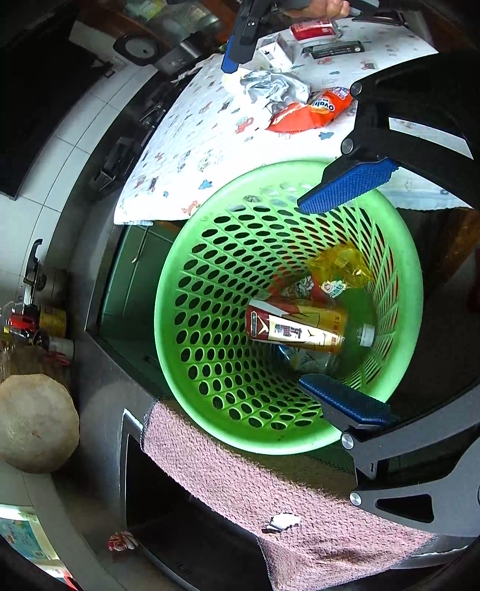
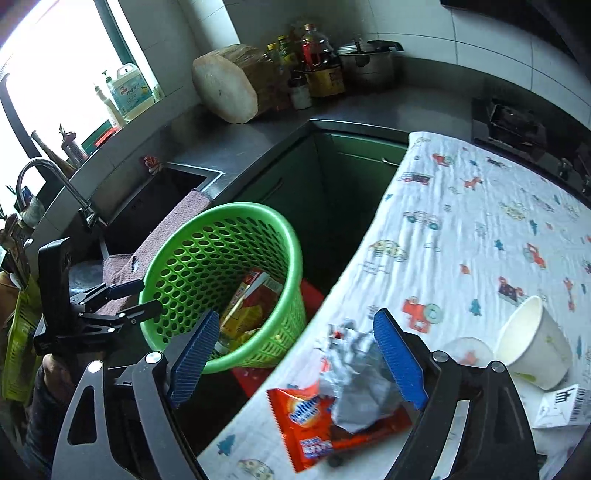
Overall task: Collect trash
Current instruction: 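Move the right tool to the clear plastic cup and foil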
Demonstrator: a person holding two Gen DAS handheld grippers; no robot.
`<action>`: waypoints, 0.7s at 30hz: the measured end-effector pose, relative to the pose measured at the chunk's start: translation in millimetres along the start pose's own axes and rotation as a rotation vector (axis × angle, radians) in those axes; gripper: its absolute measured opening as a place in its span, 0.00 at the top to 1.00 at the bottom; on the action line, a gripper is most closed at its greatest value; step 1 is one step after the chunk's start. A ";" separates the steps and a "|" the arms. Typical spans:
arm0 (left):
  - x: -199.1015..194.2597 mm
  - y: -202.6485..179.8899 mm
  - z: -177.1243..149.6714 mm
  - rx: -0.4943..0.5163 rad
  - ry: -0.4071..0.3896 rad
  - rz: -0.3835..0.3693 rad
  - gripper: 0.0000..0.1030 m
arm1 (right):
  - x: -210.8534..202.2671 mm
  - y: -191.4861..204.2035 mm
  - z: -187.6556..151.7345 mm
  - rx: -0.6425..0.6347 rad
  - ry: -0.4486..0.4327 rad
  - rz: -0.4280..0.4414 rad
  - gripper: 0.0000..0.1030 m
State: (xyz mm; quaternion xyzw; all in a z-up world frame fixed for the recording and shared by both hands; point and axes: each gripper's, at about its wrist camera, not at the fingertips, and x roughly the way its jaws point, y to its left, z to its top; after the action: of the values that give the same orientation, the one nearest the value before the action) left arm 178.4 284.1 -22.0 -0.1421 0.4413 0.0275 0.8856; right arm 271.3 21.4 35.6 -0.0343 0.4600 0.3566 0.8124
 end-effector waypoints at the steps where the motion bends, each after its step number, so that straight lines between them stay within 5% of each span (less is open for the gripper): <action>1: -0.1 -5.2 0.7 0.007 -0.002 -0.007 0.14 | -7.2 -10.0 -2.7 0.007 -0.003 -0.017 0.20; 9: 3.4 -52.1 5.5 0.075 0.001 -0.051 0.12 | -21.2 -72.9 -31.0 0.049 0.064 -0.131 0.20; 21: 5.9 -111.4 4.8 0.179 0.008 -0.116 0.11 | 19.0 -94.6 -45.2 0.024 0.132 -0.159 0.20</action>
State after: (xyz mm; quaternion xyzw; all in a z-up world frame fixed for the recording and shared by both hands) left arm 205.1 178.2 1.4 -0.0878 0.4365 -0.0640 0.8931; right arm 302.6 -55.9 -30.8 -0.0847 0.5126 0.2826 0.8063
